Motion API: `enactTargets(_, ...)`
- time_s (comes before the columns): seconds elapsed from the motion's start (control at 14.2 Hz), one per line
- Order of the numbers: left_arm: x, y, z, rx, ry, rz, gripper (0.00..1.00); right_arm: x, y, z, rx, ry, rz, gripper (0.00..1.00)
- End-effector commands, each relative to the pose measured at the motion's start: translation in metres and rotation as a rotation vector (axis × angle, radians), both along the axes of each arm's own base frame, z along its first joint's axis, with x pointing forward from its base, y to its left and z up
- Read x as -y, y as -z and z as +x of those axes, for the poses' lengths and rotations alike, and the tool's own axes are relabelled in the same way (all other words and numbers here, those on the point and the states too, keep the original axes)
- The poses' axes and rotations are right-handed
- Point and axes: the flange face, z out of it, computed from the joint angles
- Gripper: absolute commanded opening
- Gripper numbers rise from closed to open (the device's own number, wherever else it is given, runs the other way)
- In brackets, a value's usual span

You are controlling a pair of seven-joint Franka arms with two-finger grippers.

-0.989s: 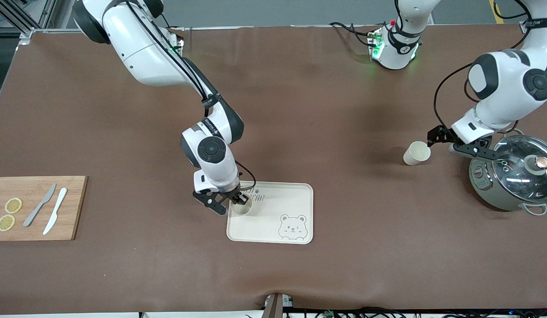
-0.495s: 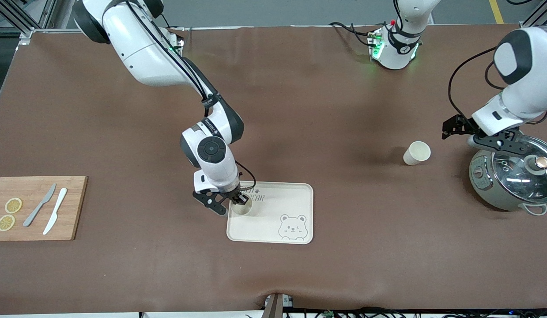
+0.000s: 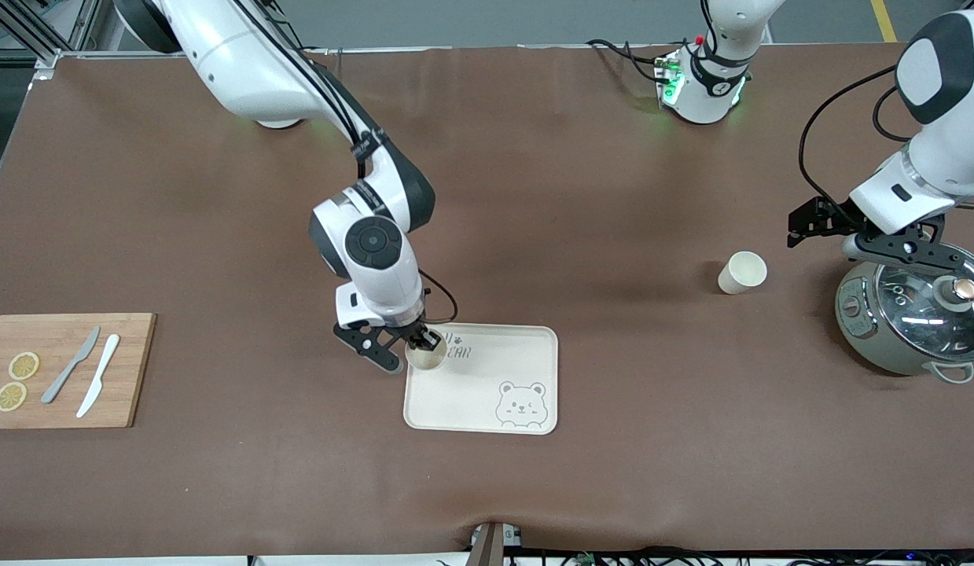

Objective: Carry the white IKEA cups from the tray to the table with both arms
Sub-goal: 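Lift the second cup with the right gripper toward the cutting board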

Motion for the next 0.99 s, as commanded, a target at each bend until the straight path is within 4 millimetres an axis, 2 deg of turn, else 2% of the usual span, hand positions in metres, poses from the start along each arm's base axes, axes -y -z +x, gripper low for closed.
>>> enactTargets(0.0,0.0,-0.029,0.007,-0.007,-0.013,-0.035,1.0,0.012,-0.056,-0.014,-0.027,-0.005,0.007,0.0)
enactTargets(0.07,0.001,-0.039,0.008,-0.005,-0.01,-0.034,1.0,0.02,-0.075,-0.018,-0.046,-0.024,0.006,0.0)
enactTargets(0.14,-0.001,-0.046,0.009,-0.003,-0.016,-0.033,1.0,0.039,-0.093,-0.017,-0.065,-0.046,0.002,0.0)
enactTargets(0.35,-0.001,-0.053,0.009,-0.009,-0.016,-0.034,1.0,0.11,-0.144,-0.016,-0.144,-0.184,-0.01,0.0)
enactTargets(0.42,0.009,-0.053,0.007,-0.017,0.004,-0.027,1.0,0.137,-0.155,-0.017,-0.157,-0.226,-0.02,0.0)
enactTargets(0.57,0.014,-0.056,0.005,-0.024,-0.018,-0.012,1.0,0.198,-0.165,-0.025,-0.172,-0.326,-0.032,0.0)
enactTargets(0.71,0.01,-0.063,0.004,-0.019,-0.031,-0.016,1.0,0.247,-0.164,-0.031,-0.187,-0.392,-0.038,0.0)
enactTargets(0.92,0.021,-0.069,0.009,-0.018,-0.028,-0.013,1.0,0.291,-0.155,-0.039,-0.178,-0.466,-0.041,0.0)
